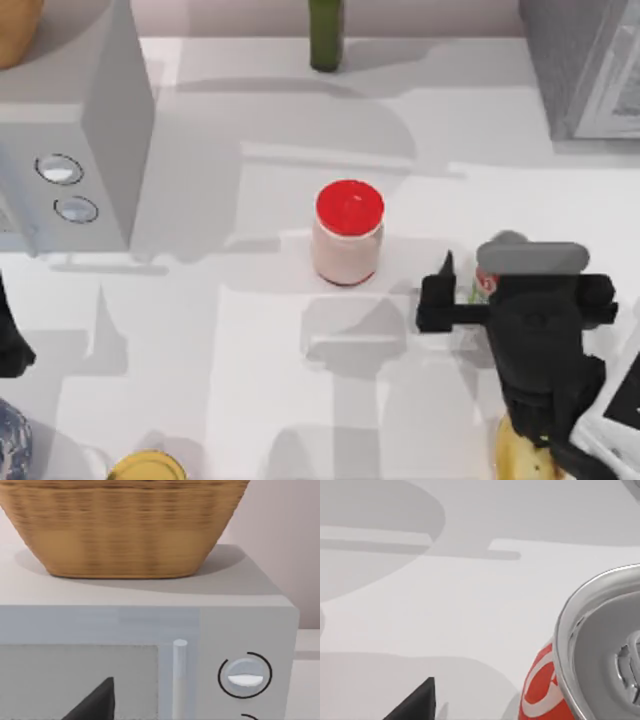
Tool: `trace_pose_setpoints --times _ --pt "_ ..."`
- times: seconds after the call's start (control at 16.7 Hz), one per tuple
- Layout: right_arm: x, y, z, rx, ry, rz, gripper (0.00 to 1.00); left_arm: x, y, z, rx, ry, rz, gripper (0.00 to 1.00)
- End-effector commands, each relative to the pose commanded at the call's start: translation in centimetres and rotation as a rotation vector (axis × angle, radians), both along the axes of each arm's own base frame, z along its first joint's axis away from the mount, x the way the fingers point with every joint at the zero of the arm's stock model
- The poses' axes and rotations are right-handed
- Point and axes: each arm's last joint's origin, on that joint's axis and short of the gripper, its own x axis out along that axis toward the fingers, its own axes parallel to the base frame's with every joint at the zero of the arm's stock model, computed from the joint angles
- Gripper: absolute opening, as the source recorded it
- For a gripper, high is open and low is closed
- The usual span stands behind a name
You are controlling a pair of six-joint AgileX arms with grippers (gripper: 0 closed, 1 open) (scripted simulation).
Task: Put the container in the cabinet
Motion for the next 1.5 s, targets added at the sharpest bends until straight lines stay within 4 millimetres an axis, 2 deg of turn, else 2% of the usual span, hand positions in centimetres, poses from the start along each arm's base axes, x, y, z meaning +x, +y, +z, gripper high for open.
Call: trace_pose_setpoints --times 0.24,1.02,1.5 --pt "-0.01 0.01 -0.01 0.000 0.000 -0.001 1.00 0.00 0.00 0.00 0.000 0.000 0.000 1.00" --pt "-0.01 0.01 -0.01 0.000 0.000 -0.001 0.02 0.00 0.00 0.00 0.000 0.000 0.000 1.00" --pt "-0.01 0.01 -0.01 0.000 0.000 -0.001 0.00 0.00 0.00 0.00 0.000 0.000 0.000 1.00"
